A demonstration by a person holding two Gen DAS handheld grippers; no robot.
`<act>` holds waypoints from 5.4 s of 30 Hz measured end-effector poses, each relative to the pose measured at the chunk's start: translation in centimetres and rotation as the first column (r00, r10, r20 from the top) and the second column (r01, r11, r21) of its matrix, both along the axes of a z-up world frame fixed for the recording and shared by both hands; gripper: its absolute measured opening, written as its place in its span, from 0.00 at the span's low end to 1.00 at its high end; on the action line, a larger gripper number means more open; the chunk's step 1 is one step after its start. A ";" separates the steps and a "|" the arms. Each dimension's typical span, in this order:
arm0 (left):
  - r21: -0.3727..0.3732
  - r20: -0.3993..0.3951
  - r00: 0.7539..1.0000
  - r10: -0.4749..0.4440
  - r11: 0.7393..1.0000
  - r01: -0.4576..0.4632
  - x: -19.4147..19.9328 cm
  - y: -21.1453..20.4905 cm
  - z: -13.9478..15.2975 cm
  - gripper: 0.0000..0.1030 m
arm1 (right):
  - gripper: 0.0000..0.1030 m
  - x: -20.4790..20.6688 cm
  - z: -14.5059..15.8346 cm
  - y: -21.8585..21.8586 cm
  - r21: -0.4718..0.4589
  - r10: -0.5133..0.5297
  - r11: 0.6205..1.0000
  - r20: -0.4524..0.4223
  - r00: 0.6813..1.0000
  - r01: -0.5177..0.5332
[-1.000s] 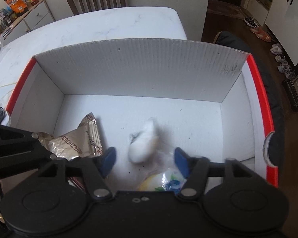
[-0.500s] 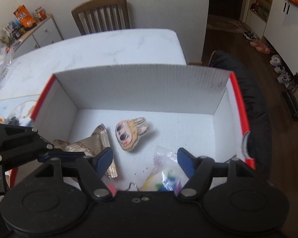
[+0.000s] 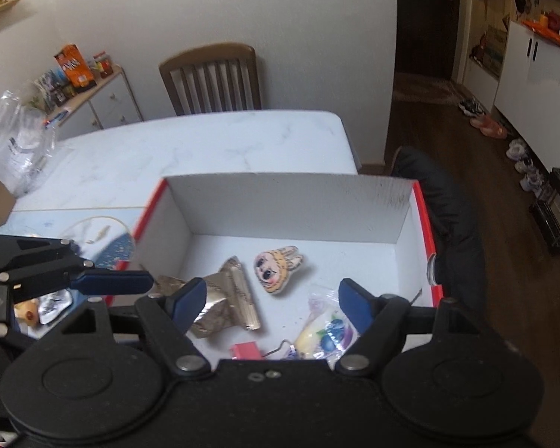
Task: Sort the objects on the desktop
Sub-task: 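Open both tools to drop the clip and bunny into the shoebox, then withdraw both tools from the shoebox toward the remaining items, then grasp the pink sticky-note pad with the left tool while the right tool grasps the white USB cable, then carry the sticky-note pad and cable over into the red shoebox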
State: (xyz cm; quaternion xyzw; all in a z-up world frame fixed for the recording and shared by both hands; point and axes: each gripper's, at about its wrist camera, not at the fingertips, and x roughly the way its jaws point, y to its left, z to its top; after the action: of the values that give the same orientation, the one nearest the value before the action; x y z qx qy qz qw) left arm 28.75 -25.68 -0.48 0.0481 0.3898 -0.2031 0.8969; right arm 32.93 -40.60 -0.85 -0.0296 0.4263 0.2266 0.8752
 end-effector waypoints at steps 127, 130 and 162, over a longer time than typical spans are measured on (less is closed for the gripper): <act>0.104 0.006 0.998 -0.055 0.993 0.054 -18.8 30.4 -11.6 0.47 | 0.09 -20.4 -10.9 30.4 -0.087 0.020 0.996 -0.058 0.998 -0.025; 0.095 0.008 0.999 -0.051 0.994 0.050 -18.8 30.0 -11.2 0.46 | 0.09 -20.5 -10.6 29.6 -0.071 0.007 0.997 -0.058 0.998 -0.011; 0.016 0.114 0.990 -0.086 0.996 0.085 -15.9 19.5 -1.2 0.44 | 0.09 -20.5 -1.5 17.6 0.029 -0.137 0.990 0.079 0.987 0.135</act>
State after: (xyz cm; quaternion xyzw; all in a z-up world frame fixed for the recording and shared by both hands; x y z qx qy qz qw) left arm 12.85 -6.17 -1.71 0.0813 0.3366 -0.2363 0.9079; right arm 12.40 -22.98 -2.34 0.0009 0.3889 0.1702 0.9054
